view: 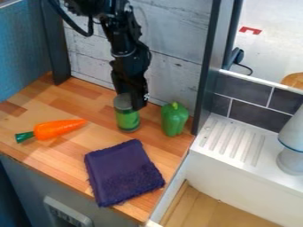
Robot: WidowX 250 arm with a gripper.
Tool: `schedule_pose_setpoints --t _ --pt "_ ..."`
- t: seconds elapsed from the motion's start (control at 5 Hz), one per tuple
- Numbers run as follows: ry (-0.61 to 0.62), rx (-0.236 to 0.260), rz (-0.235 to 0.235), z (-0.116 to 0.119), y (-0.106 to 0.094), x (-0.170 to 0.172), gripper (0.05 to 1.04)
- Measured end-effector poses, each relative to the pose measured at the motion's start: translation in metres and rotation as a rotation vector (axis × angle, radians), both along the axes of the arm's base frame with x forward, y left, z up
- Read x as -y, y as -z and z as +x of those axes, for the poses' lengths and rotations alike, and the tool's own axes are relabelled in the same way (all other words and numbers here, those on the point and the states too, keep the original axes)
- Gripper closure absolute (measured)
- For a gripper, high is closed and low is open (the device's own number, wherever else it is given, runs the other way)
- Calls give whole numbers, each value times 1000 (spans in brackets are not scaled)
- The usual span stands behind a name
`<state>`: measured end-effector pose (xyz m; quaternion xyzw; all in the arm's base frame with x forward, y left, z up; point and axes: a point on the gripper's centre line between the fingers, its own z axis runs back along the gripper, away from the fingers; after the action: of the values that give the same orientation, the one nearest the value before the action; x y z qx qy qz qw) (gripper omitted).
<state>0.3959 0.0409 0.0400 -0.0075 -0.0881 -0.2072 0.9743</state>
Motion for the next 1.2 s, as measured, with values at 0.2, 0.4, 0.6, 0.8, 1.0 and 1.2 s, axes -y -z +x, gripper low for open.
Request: schedule_pose_setpoints --t 0.2,0.4,0.6,0.8,1.0,1.2 --pt "2 13 8 4 -2 -2 173" --pt "3 8 7 5 -5 -2 73" --pt "4 5 8 5 -5 -2 78" --pt "-5 7 3 5 -7 -1 82" --pt "-10 59 2 8 -28 0 83" --pt "-16 101 4 3 -47 1 83"
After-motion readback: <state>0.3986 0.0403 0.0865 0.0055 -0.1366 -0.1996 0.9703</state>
